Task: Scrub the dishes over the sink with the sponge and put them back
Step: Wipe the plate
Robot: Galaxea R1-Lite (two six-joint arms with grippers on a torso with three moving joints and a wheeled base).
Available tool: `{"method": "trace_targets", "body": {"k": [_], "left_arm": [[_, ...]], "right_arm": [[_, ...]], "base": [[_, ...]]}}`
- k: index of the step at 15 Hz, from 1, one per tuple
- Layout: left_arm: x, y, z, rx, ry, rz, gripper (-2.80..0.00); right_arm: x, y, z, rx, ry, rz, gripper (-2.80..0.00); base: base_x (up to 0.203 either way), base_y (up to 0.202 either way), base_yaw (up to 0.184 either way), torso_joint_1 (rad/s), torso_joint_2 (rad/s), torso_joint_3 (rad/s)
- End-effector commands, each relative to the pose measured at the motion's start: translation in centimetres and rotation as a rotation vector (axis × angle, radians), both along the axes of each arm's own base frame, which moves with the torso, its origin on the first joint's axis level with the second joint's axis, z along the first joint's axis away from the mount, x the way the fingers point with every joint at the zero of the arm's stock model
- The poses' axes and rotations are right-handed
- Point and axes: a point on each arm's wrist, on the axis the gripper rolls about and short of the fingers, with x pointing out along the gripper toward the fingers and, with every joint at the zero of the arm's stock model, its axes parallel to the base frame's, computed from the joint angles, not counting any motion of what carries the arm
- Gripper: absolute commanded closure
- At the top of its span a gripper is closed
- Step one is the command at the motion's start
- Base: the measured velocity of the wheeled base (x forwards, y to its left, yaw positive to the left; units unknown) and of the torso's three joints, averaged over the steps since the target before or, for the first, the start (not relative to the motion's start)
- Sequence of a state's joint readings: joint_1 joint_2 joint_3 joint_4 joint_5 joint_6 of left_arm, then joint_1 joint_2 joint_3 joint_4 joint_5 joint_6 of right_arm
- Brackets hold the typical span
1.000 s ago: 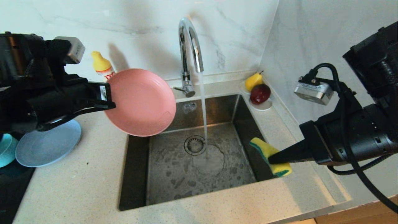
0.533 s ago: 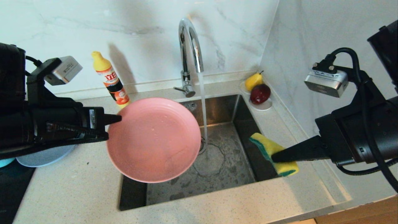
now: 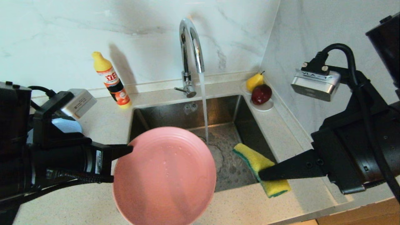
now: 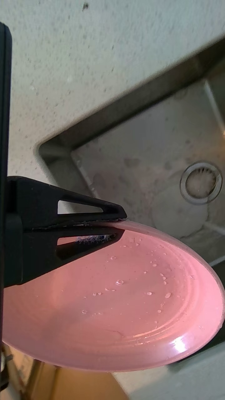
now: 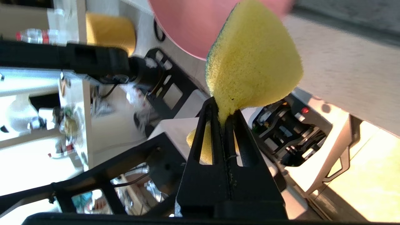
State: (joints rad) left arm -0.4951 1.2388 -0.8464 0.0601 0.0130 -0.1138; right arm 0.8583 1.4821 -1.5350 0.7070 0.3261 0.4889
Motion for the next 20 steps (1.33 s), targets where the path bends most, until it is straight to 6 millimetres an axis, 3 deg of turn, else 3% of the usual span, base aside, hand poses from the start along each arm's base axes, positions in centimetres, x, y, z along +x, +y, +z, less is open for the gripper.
{"method": "trace_targets", "body": {"k": [1,13,20], "left_arm": [[-0.7,-0.2,-0.5,0.002,0.005,-0.026,0.0],[-0.3,-1.8,-0.9,-0.021,-0.009,-0.085,0.0],[-0.4,-2.0,-1.0,-0.023,-0.003,-0.094,0.0]], "right_arm": [[0.3,1.8,-0.5,-0.02,0.022,0.036,0.0],[3.9,9.4,-4.4,-0.118,0.094,0.092,0.0],[5.4,11.7,-5.4,-0.124,0.098,0.095,0.0]], "base": [[0.0,0.0,0.0,0.0,0.0,0.0],[0.0,0.0,0.0,0.0,0.0,0.0],[0.0,0.0,0.0,0.0,0.0,0.0]]}}
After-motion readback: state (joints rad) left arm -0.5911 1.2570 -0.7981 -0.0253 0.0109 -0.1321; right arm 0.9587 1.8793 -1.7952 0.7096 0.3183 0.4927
